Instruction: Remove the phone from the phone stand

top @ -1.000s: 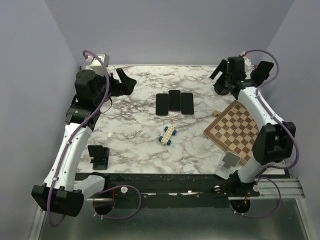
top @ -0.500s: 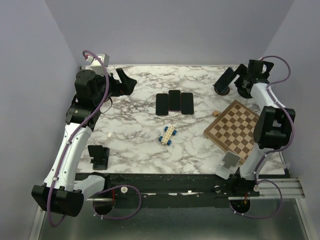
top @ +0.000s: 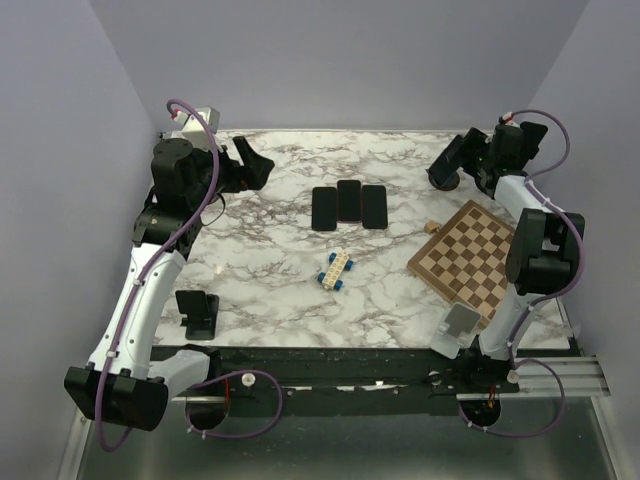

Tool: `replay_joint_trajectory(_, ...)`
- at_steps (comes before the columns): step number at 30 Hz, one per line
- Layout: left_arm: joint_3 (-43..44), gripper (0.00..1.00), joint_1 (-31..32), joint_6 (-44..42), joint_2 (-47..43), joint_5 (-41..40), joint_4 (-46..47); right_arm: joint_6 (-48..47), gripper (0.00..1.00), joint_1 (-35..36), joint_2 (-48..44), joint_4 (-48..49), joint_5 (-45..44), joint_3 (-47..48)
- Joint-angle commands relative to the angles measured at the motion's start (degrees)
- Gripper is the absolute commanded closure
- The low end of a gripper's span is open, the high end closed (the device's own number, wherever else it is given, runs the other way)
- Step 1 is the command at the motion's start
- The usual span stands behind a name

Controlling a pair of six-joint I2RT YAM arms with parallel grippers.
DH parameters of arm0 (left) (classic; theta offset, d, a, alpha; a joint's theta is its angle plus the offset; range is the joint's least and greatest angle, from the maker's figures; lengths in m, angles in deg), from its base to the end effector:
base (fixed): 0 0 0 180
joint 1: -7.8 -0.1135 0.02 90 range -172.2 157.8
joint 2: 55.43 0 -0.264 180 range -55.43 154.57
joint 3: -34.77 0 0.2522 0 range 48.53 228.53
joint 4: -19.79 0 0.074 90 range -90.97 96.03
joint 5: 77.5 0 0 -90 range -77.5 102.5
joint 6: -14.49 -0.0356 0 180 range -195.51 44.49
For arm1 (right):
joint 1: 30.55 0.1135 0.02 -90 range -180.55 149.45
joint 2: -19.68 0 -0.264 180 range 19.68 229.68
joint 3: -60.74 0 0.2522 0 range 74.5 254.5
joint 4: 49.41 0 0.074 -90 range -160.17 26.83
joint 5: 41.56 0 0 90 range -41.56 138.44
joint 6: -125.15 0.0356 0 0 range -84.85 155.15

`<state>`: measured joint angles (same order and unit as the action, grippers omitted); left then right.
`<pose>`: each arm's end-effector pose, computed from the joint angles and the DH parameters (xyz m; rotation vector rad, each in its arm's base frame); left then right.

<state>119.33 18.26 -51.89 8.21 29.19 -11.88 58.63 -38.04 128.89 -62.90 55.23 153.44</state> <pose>0.2386 -0.0545 0.4199 0.0108 1.8015 -0.6847 0.4401 -0.0536 0.2365 0.4919 2.0454 0.2924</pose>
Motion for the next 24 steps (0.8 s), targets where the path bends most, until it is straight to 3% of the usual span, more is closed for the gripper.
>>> replay_joint_trajectory(1, 1.5, 0.01, -0.4, 0.4, 0.4, 1.8, 0.2, -0.3, 0.20, -0.4, 1.1, 8.0, 4.6, -0.4)
replay_joint_trajectory(8, 1.4, 0.01, -1.4, 1.1, 0.8, 2.9, 0.5, -0.2, 0.33, -0.5, 0.4, 11.0, 4.5, -1.5)
replay_joint_trajectory(24, 1.1, 0.01, -1.8, 1.6, 1.5, 3.8, 1.0, -3.2, 0.39, -0.7, 0.5, 17.0, 8.9, -4.1)
